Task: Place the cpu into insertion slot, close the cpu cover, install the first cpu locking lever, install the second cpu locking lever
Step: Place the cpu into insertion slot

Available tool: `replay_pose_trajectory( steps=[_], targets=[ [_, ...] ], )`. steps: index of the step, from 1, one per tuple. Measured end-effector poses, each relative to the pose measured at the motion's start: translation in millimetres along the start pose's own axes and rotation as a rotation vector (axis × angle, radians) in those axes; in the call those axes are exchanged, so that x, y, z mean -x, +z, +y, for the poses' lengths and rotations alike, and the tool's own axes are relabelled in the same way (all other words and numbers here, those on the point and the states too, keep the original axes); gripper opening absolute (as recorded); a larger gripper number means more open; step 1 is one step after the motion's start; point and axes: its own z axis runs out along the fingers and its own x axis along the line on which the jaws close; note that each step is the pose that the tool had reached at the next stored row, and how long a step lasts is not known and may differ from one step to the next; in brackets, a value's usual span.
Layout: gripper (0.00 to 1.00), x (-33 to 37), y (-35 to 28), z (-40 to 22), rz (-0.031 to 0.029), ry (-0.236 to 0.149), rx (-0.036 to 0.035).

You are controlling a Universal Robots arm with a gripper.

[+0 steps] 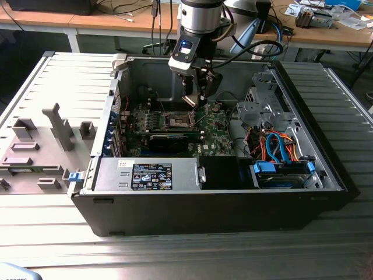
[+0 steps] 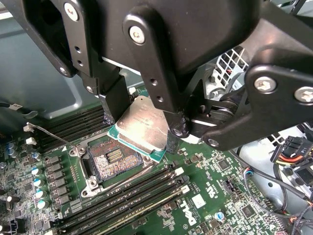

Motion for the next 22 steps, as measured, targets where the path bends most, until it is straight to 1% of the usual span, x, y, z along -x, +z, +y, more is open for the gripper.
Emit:
replay_pose_trajectory(
  steps=[22],
  targets=[
    [0.55, -0.1, 0.9, 0.0, -0.0003, 0.016, -0.0007]
  ],
)
